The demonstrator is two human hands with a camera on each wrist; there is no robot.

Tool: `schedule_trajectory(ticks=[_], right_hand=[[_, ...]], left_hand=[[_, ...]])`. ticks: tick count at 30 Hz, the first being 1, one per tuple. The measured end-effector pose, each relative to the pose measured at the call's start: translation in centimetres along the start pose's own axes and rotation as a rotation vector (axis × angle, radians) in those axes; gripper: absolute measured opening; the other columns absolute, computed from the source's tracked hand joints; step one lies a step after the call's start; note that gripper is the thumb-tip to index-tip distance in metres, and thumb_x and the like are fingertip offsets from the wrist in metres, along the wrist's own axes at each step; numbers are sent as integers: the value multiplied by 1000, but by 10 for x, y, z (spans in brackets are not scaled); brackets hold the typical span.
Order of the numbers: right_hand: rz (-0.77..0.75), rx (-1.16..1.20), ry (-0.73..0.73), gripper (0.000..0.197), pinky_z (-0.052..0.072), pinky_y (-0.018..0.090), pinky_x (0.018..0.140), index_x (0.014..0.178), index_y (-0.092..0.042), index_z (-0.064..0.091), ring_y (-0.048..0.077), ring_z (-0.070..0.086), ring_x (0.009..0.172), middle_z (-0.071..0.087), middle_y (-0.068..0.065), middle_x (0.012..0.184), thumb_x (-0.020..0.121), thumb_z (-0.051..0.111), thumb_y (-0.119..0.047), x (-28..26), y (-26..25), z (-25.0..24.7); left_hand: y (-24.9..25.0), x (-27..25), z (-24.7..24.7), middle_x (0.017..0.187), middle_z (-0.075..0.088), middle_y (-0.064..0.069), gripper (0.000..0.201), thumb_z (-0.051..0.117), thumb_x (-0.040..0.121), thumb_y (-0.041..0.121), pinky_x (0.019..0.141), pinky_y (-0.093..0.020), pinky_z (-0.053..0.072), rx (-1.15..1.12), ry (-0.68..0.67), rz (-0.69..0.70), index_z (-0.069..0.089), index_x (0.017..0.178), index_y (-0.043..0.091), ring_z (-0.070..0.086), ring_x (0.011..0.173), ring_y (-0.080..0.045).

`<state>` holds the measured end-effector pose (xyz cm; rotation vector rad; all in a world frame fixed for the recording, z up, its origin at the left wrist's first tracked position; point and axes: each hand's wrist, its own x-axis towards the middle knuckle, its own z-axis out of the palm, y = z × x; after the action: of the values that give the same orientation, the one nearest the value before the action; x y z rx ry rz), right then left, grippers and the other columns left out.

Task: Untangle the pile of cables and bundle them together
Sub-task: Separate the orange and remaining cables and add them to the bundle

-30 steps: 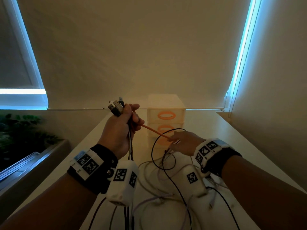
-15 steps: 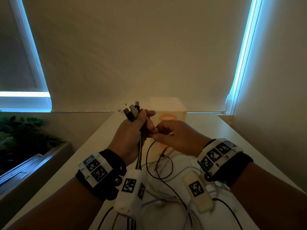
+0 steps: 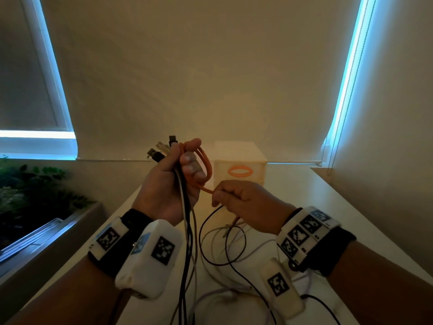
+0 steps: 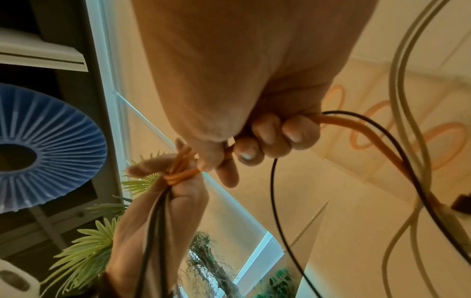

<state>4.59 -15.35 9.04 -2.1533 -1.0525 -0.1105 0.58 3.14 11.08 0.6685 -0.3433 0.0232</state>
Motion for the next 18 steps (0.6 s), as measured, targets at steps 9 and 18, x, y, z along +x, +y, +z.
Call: schedule_trajectory(ticks=[9, 18], right_hand=[[173, -65, 129, 22, 48, 30, 63, 83, -22, 59, 12, 55, 61, 57, -4, 66, 101, 49, -31, 21, 28, -38], [437, 227, 301, 27, 27, 22, 42, 85, -12, 58, 13, 32, 43, 41, 0, 60, 101, 48, -30, 39, 20, -54]], left_hand=[[25, -8, -9, 67, 54, 7, 48, 24, 114, 39, 47, -18, 38, -16, -364, -132, 60, 115, 7, 33, 48, -4], [-6, -16, -13, 63, 46, 5, 40, 38, 108, 32, 41, -19, 36, 163, -247, -250, 64, 110, 2, 41, 41, -3]])
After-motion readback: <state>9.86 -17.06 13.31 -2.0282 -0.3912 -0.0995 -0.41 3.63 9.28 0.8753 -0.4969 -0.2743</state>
